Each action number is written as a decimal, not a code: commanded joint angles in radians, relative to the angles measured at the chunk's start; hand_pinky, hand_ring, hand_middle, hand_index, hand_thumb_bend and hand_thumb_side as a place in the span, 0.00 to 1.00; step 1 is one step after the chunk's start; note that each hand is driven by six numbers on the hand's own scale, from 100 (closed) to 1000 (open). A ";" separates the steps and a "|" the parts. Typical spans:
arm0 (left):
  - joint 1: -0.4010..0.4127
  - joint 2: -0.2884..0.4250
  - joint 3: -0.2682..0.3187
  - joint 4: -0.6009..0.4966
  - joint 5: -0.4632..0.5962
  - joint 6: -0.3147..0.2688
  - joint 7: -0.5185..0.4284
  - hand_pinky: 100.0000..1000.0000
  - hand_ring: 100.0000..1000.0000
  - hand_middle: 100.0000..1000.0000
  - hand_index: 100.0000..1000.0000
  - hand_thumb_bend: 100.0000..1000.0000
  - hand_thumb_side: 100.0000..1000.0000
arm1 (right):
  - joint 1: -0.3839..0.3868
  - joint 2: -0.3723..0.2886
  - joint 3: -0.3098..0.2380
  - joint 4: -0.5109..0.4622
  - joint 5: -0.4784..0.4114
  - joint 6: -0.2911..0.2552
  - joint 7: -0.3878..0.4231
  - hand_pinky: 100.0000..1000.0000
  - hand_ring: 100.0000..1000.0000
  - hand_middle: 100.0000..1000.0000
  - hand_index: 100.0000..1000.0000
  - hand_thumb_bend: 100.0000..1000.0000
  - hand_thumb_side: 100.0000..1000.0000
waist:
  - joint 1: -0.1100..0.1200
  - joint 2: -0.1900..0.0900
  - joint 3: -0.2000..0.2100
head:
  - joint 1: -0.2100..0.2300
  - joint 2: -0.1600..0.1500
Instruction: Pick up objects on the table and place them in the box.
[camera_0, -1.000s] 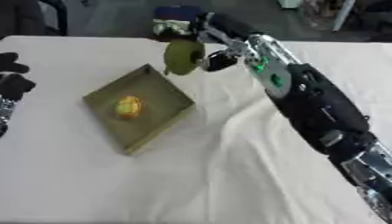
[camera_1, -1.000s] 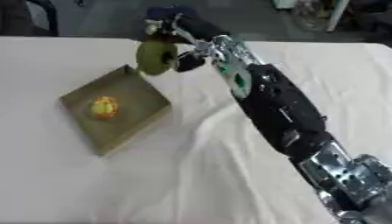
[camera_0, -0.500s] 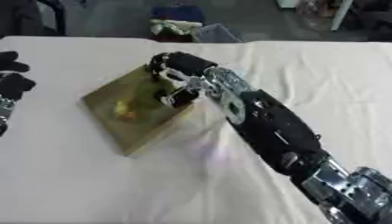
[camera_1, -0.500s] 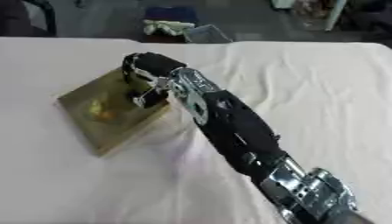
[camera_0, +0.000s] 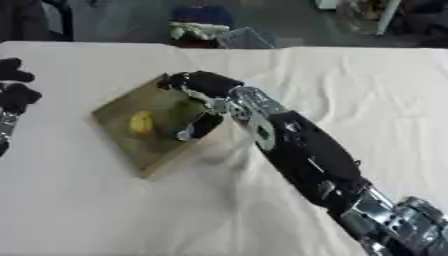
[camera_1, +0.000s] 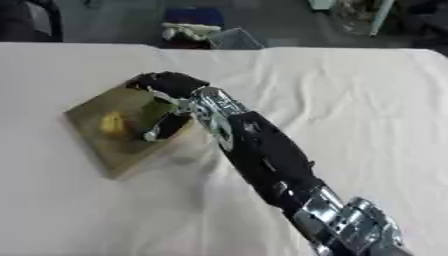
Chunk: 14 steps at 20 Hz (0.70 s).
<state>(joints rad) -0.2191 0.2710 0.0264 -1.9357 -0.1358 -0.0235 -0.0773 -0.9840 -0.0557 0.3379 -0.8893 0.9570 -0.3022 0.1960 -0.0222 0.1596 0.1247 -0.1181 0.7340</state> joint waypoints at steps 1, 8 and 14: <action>-0.010 0.015 0.005 -0.011 -0.001 0.001 0.003 0.62 0.55 0.60 0.79 0.40 0.65 | -0.020 -0.039 -0.019 -0.056 -0.043 0.023 -0.012 0.81 0.84 0.84 0.98 0.47 0.41 | 0.004 -0.016 -0.002 | 0.006 -0.004; -0.004 0.016 0.012 -0.007 -0.005 0.003 0.011 0.62 0.55 0.60 0.79 0.41 0.65 | 0.003 -0.127 -0.071 -0.209 -0.159 0.090 -0.060 0.80 0.85 0.84 0.97 0.45 0.44 | 0.003 -0.016 -0.017 | 0.024 -0.001; 0.001 0.020 0.021 -0.005 -0.010 0.005 0.021 0.62 0.55 0.60 0.79 0.41 0.65 | 0.073 -0.255 -0.127 -0.356 -0.265 0.122 -0.127 0.77 0.82 0.81 0.94 0.35 0.40 | -0.001 -0.014 -0.042 | 0.050 -0.001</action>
<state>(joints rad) -0.2113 0.2710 0.0358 -1.9296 -0.1415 -0.0183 -0.0623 -0.8958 -0.2607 0.2312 -1.1959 0.7182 -0.1856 0.0881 -0.0267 0.1597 0.0825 -0.0735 0.7373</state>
